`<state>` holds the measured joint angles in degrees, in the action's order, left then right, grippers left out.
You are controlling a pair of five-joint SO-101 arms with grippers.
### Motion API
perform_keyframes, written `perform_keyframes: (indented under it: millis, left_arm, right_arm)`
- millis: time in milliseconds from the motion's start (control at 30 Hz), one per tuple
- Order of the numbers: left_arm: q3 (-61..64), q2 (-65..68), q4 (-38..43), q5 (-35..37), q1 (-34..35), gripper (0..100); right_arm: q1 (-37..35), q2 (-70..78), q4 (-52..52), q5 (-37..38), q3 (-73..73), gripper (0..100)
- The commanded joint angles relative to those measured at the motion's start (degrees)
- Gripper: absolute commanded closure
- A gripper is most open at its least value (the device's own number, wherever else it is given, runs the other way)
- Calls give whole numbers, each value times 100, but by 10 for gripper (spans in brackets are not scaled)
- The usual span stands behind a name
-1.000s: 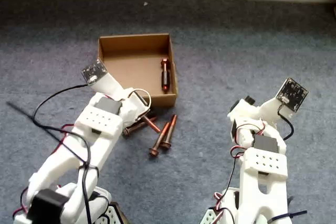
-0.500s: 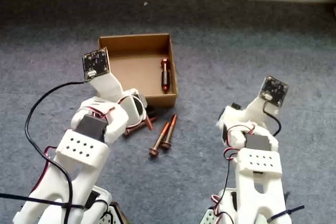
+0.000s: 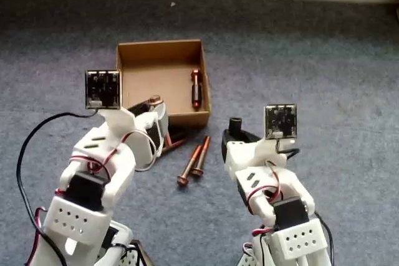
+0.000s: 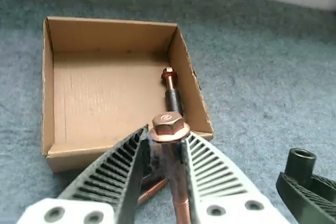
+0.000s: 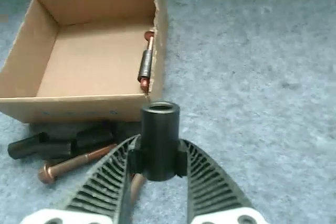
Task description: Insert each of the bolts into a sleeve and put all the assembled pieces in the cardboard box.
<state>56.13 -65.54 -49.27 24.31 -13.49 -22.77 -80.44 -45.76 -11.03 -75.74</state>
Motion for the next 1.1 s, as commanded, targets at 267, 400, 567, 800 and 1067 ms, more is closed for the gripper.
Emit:
perform_keyframes:
  millis: [267,400,567,800,1067]
  left_arm:
    - [1235,-2466,1240,-527,-48,994]
    - [1376,-3160,1354,-527,-48,994]
    - [1376,-3785,1345,-484,-84,994]
    - [1376,-3864,1336,-475,-92,994]
    - [1376,-3864,1090,-475,-110,994]
  right_arm:
    - [-1288,-787,-4,774,-470,993]
    - [-1640,-1121,4,1011,-611,993]
    - [-2026,-1824,13,1029,-875,993]
    - [-2352,-2448,769,1723,-1622,993]
    - [-2334,-2475,1886,1767,-2105,993]
